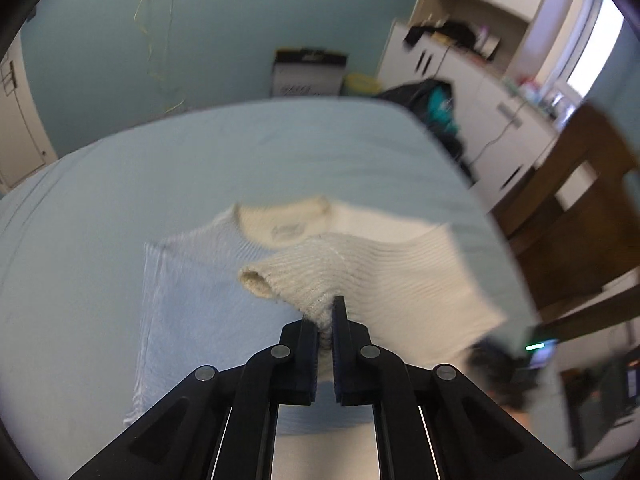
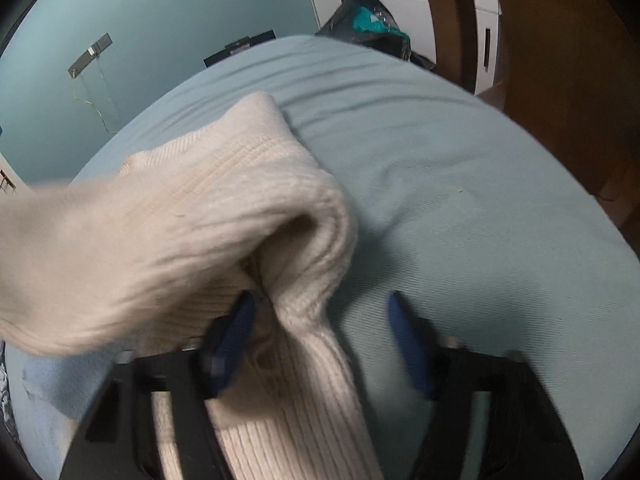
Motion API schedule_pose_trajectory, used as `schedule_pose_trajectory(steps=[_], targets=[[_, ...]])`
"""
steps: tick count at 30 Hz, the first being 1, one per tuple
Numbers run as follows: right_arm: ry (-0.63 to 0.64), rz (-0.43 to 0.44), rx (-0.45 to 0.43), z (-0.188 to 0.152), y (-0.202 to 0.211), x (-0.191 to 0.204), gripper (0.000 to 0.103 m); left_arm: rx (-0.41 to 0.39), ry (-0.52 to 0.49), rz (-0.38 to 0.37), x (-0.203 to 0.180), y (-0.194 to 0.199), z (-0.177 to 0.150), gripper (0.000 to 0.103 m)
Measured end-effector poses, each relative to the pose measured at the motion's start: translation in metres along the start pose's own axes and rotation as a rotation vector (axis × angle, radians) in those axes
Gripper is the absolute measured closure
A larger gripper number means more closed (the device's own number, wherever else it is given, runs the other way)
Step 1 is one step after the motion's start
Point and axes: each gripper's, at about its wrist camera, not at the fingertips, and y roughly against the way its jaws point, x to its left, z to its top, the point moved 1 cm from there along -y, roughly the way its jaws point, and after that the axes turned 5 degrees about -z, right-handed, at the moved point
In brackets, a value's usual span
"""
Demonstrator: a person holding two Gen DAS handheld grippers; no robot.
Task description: Fold small clothes
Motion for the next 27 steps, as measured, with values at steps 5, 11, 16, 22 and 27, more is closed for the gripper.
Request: schedule_pose_trajectory(steps=[5,11,16,22,27], targets=[[0.041,-0.024,-0.033,-0.004,0.006,0.011,0.092,-0.092,0.001,-0.044,-0.014,0.069,0.050,0.098],[0.136,-0.206,-0.088,-0.016,0.015,0.038,0.093,-0.074,0.087,-0.016,0.032,0.097,0.058,0.099],[0.224,-0.249,-0.097,-0.020,0.021,0.046,0.093,0.068,0.240,0.089,0.124,0.044,0.009,0.099],[0.328,-0.317,-0.093,-0.029,0.025,0.054,0.093,0.171,0.264,0.170,0.198,-0.038,-0.076,0.098],[0.508,-0.431,0.002,-0.040,0.047,0.061,0.045,0.346,0.347,0.090,0.243,-0.085,-0.158,0.095]])
